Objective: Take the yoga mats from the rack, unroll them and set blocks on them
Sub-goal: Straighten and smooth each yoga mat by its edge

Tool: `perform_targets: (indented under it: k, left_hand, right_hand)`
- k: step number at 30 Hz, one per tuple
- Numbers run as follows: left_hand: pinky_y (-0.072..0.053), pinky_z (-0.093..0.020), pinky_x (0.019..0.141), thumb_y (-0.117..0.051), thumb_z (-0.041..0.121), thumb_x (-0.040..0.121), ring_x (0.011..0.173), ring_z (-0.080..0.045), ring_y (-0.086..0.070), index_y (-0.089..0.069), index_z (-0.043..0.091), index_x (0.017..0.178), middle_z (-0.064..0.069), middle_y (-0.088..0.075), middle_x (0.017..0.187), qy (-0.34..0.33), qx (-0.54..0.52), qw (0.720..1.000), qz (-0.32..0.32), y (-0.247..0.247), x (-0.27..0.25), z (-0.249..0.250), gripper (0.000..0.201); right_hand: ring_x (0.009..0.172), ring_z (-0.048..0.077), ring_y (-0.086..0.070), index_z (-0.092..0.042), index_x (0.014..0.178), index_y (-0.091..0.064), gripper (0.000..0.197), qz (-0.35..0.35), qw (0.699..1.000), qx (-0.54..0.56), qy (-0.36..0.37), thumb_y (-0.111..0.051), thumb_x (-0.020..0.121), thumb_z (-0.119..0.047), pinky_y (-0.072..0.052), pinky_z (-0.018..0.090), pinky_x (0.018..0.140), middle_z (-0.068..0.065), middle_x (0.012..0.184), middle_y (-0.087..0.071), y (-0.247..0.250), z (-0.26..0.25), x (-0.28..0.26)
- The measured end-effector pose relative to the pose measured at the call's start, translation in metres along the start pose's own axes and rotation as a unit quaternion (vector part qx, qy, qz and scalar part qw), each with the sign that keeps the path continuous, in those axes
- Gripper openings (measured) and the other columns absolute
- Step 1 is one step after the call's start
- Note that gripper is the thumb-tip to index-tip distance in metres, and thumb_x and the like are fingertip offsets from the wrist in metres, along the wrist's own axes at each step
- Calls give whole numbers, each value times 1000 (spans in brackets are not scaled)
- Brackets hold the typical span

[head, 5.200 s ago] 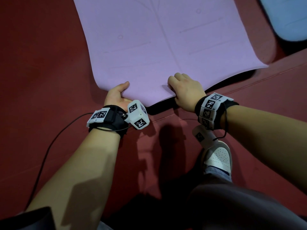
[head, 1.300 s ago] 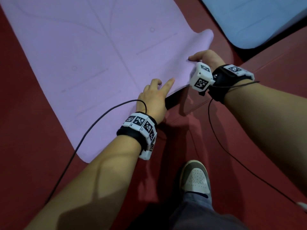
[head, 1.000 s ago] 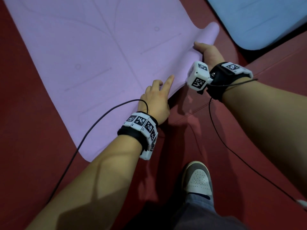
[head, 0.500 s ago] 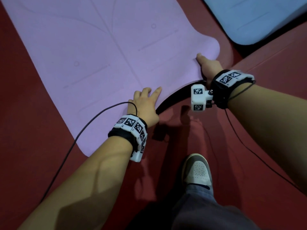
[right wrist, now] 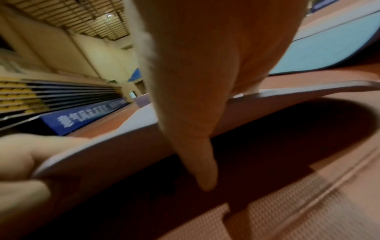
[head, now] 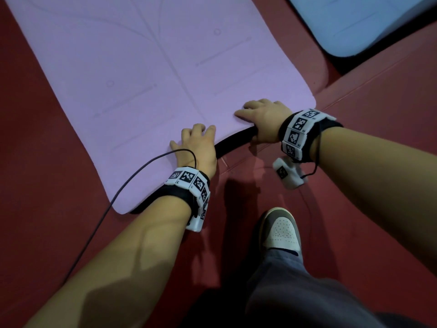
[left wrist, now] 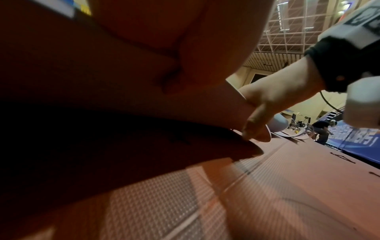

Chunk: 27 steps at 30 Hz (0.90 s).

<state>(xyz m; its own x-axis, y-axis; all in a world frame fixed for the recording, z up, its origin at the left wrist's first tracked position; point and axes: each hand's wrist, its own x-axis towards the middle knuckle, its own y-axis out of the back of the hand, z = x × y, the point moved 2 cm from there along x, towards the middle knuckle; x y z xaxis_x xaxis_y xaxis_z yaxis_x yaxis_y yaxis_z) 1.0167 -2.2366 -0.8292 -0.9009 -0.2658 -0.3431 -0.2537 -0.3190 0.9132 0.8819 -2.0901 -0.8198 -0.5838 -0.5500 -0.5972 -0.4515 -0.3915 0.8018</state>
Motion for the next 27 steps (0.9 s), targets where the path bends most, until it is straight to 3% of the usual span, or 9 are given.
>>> perform_targets:
  k: [3,5,8,10,11,14,19,24,27]
  left_hand:
    - [-33,-57,104,-53,4,85,127,-29,-38,-41,28,143,0,-42,143,-14,4,999,31,8,-1,-1,64]
    - [-34,-54,105,-53,8,86,128,-29,-38,-38,27,146,-1,-42,143,-18,-23,999,39,10,-1,-4,65]
    - [-33,-47,108,-42,44,88,132,-27,-38,-40,25,148,-2,-44,146,-24,-165,985,49,12,0,-9,63]
    - [-24,-44,116,-21,69,83,140,-21,-32,-41,26,149,-1,-40,152,-14,-285,958,11,11,5,-16,81]
    - [-19,-43,119,-17,73,80,144,-19,-27,-40,27,149,-1,-36,155,-6,-323,946,-6,10,9,-20,86]
    - [-14,-43,122,-29,66,83,149,-20,-21,-35,24,152,-4,-30,159,1,-349,936,-46,11,17,-30,81]
    - [-29,-44,118,-57,68,76,143,-17,-34,-33,24,153,0,-37,155,19,-420,904,-70,9,16,-41,92]
    - [-27,-44,113,-69,67,76,141,-28,-30,-22,31,155,0,-31,157,33,-208,976,-46,17,19,-37,99]
    - [-34,-48,106,-72,61,75,134,-30,-39,-33,32,149,0,-42,148,53,-161,986,-8,20,26,-33,88]
  right_hand:
    - [117,31,-48,-30,129,-53,44,113,993,-38,-1,-60,86,-27,-41,44,89,3,130,-55,14,-5,6]
    - [114,33,-49,-26,130,-54,45,194,981,-17,7,-56,86,-19,-39,45,87,3,127,-60,20,-10,8]
    - [118,34,-48,-25,138,-51,57,271,961,50,-4,-57,82,-15,-33,48,93,2,128,-62,22,-16,10]
    - [121,33,-47,-24,135,-55,58,307,946,100,-14,-53,78,-15,-29,47,97,2,126,-63,21,-22,14]
    - [121,33,-48,-23,132,-58,58,324,938,119,-17,-50,75,-14,-27,46,98,1,124,-64,21,-25,15]
    - [121,31,-48,-21,127,-63,58,361,920,152,-11,-45,72,-14,-22,43,100,1,122,-64,24,-31,20]
    - [121,31,-49,-19,119,-67,54,393,904,167,16,-48,69,-9,-18,36,98,0,119,-65,28,-35,27]
    - [123,29,-48,-17,118,-66,62,402,891,209,13,-45,62,-2,-21,38,99,-1,121,-64,24,-31,21]
    - [123,30,-47,-17,117,-66,61,393,892,225,7,-44,62,-2,-24,41,99,0,122,-63,22,-27,14]
